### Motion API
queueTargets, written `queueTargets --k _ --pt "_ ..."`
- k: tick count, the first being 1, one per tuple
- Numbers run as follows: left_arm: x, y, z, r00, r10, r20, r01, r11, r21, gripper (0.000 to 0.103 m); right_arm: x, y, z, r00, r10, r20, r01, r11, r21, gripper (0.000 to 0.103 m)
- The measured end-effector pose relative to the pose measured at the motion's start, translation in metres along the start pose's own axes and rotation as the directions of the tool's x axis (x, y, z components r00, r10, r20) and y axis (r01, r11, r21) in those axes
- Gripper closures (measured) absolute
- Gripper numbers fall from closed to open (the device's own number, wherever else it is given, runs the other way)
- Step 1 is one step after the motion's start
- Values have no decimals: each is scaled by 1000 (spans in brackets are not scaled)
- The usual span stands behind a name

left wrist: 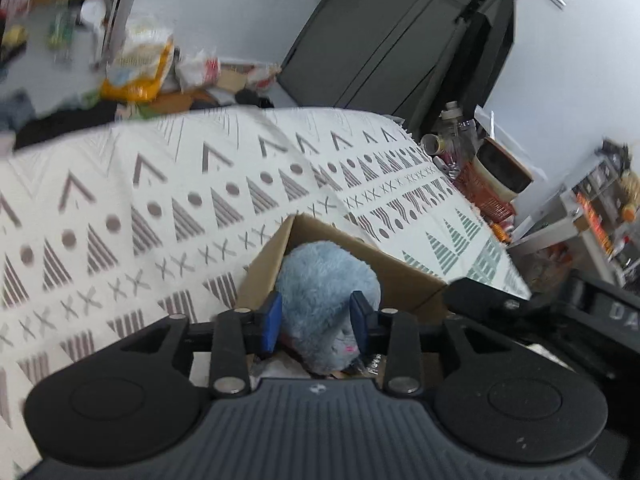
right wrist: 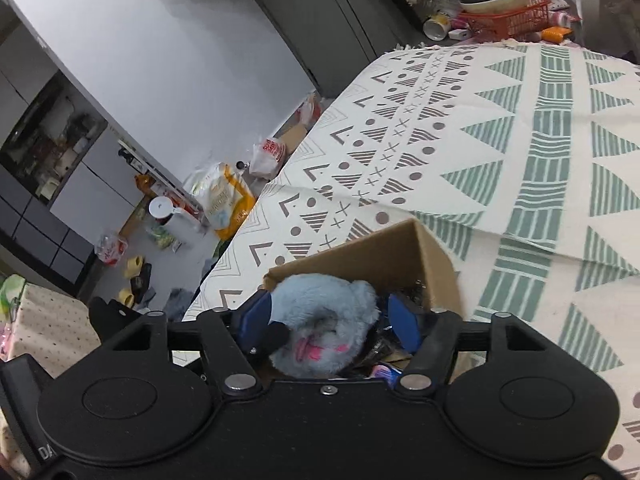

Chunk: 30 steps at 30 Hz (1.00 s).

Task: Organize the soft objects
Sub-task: 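Lift the plush mouse with both tools and lower it into the box, then open both tools and withdraw them from the box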

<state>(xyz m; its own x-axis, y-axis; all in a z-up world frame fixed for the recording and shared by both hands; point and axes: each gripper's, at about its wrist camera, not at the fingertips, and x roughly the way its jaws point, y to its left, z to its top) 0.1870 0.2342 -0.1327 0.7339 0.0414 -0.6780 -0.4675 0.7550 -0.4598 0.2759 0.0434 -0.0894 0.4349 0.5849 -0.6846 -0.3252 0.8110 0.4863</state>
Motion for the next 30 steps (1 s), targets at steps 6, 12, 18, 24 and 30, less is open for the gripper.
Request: queueTargets --k 6,12,18,24,30 --pt "-11 -14 -5 999 33 21 -34 998 56 48 -22 -18 -2 1000 -21 17 20 1000 14 32" --pt "-23 -26 -15 997 72 23 -73 994 85 36 -41 -32 -5 999 -41 18 41 998 37 25" --pt "-34 -47 -24 991 131 8 -131 982 133 31 -69 -44 -7 998 -49 41 46 998 53 12" --pt "-55 -73 -32 993 122 3 -120 973 200 31 -104 -60 -6 995 -57 77 51 996 79 4" --pt "-75 -97 -40 994 109 -9 -104 962 254 31 -137 -79 -12 989 -94 117 84 992 91 0"
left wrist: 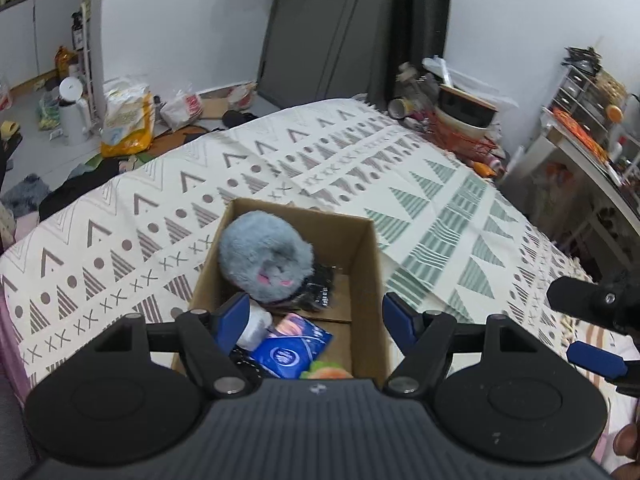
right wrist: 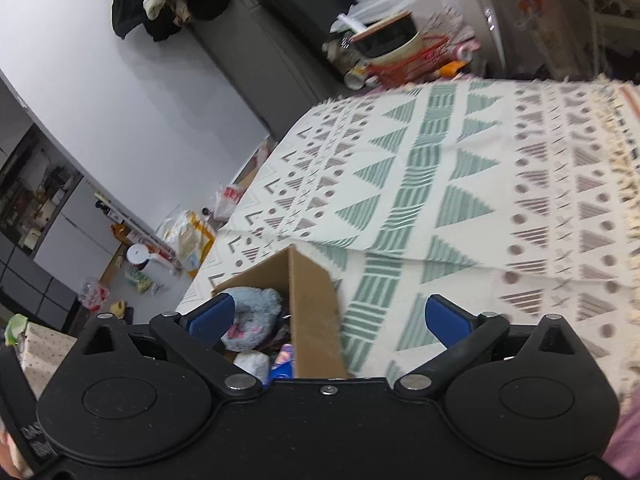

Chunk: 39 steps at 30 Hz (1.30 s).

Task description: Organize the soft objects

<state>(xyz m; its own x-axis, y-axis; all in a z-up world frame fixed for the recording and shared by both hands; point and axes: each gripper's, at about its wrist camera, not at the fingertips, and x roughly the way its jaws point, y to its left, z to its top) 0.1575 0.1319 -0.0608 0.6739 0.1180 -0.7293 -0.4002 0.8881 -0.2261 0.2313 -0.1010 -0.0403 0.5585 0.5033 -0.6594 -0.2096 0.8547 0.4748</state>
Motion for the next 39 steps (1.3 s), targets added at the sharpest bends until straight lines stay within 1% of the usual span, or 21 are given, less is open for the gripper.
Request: queueTargets --k 5,7,11,14,19,23,29,35,37,39 --pt "-18 -21 -5 1000 -10 -15 11 998 57 31 -25 -18 -2 999 -24 22 24 1000 12 0" --pt "-25 -29 -8 1000 -12 -16 13 997 74 25 -36 -23 -5 998 -46 31 46 999 3 0" --pt "-40 -43 -15 1000 -6 -23 8 993 115 22 -56 -29 -11 996 -73 54 75 997 -28 0" --pt "-51 -53 -19 1000 2 -26 2 991 134 20 -68 -34 -13 995 -78 55 80 996 -37 0" --pt "-74 -68 -24 1000 1 -10 1 986 168 16 -91 -41 -15 995 -71 75 74 996 -44 0" --pt "-87 -73 -29 1000 -4 -15 6 986 169 14 -111 -45 -16 993 -70 94 75 996 -51 0" --pt "-112 -80 -35 1000 -11 2 10 982 189 7 -136 -46 -16 991 -78 105 85 994 -65 0" --pt "-138 -82 -39 999 -29 19 25 978 207 4 -162 -36 -20 988 -83 128 100 986 -136 0" --pt "-147 -84 -42 999 -37 27 30 976 217 1 -170 -34 -21 988 -81 135 101 984 -147 0" --pt "-154 -85 -44 998 -48 31 40 974 225 1 -176 -33 -22 987 -85 139 106 982 -155 0"
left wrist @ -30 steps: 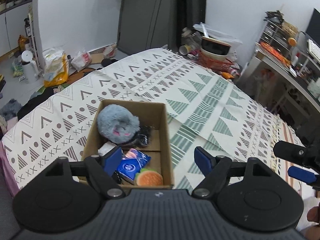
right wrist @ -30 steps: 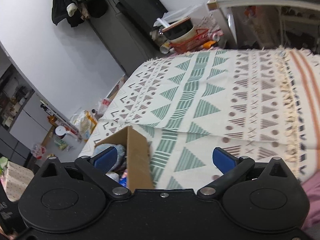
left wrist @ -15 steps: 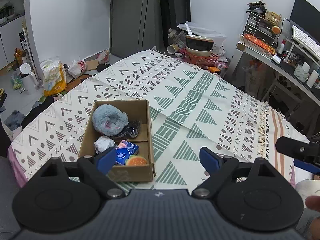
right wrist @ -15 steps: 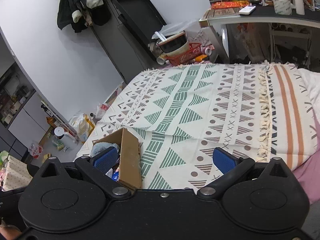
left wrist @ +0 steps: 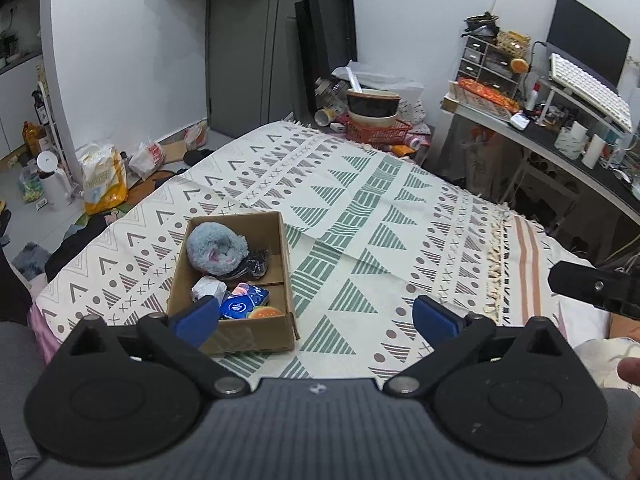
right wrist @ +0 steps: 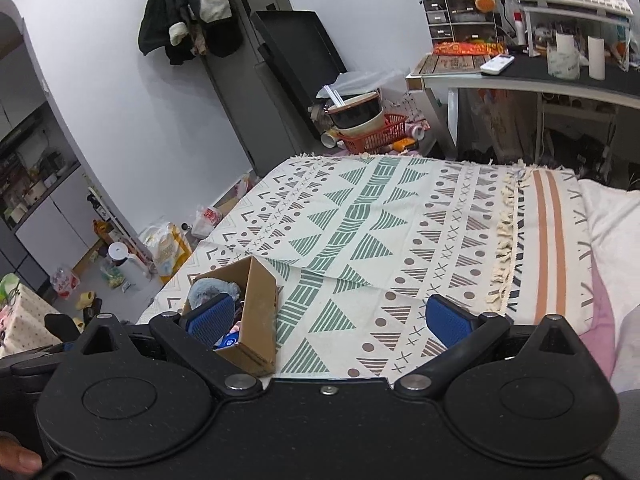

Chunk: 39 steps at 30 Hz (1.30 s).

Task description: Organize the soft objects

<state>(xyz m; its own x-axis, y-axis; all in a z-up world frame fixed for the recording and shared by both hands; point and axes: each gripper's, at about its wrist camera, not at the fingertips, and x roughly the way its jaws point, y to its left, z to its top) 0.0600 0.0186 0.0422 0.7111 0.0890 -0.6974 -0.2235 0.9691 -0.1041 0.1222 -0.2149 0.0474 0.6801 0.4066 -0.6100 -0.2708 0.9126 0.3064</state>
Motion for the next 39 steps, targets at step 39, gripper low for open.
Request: queueTargets --k 39 --pt "-51 -7 -54 1000 -23 -1 23 999 48 1 -69 -10 -40 1000 5 -4 -6 999 -45 0"
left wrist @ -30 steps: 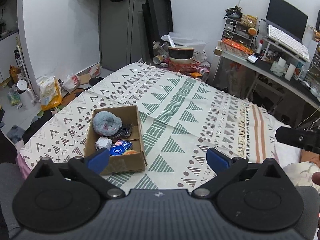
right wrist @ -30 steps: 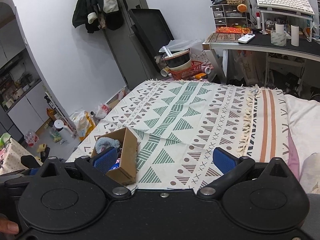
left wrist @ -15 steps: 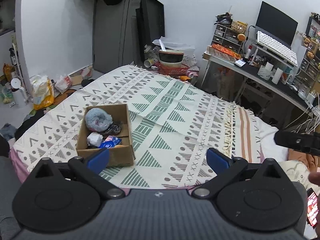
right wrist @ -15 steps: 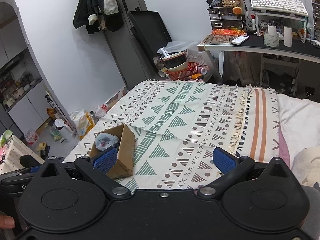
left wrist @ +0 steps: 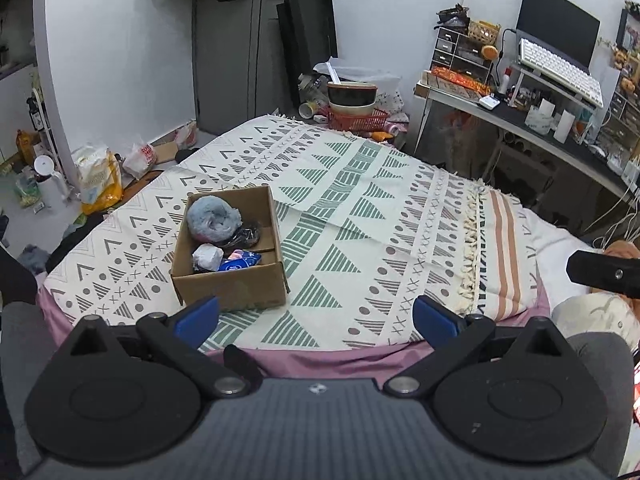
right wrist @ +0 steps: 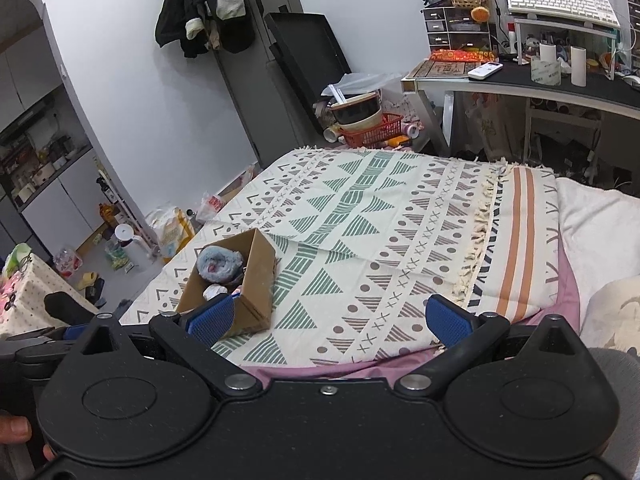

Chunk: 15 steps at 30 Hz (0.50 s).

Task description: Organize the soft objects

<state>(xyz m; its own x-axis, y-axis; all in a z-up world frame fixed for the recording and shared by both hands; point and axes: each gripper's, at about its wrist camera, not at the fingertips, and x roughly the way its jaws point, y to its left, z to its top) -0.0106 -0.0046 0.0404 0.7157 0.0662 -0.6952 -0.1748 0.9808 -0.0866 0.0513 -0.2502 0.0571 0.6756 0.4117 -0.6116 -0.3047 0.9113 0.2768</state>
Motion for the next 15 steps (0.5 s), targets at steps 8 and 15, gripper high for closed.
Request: queueTargets --k 8,15 --pt "-1 -3 -2 1000 7 -6 -7 1000 19 1 4 1 -5 1000 10 -20 -10 1000 -3 0" --pt "-1 -3 -2 1000 -10 -13 10 1000 12 1 6 1 -5 1000 7 -29 -7 1000 1 0"
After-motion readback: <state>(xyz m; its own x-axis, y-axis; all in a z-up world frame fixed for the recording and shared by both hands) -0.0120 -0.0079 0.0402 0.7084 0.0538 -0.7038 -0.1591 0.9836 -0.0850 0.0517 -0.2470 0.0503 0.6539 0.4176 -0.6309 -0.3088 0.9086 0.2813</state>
